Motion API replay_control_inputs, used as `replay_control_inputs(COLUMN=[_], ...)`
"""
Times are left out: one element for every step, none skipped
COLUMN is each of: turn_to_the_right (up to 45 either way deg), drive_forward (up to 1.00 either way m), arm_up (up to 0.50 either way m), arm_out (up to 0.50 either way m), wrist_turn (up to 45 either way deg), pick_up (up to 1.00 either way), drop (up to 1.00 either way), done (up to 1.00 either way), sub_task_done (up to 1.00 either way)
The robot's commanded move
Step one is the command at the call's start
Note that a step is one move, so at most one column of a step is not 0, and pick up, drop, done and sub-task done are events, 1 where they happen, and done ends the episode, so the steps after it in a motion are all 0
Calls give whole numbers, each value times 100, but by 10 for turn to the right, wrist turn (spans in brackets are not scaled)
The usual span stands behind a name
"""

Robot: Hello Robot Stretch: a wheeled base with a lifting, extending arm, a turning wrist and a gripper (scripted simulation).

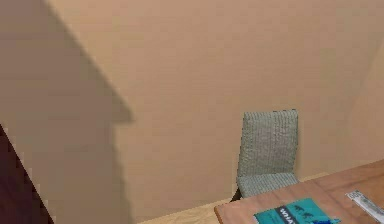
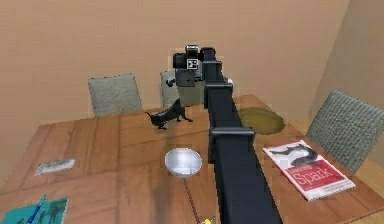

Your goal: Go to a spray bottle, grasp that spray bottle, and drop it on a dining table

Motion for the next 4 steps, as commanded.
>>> replay_control_inputs(turn_to_the_right=[0,0,0,0], drive_forward=[0,0,0,0], arm_up=[-32,0,2,0], arm_out=[0,0,0,-8], wrist_turn=[0,0,0,0], pick_up=[0,0,0,0], drop=[0,100,0,0], done=[0,0,0,0], sub_task_done=[0,0,0,0])
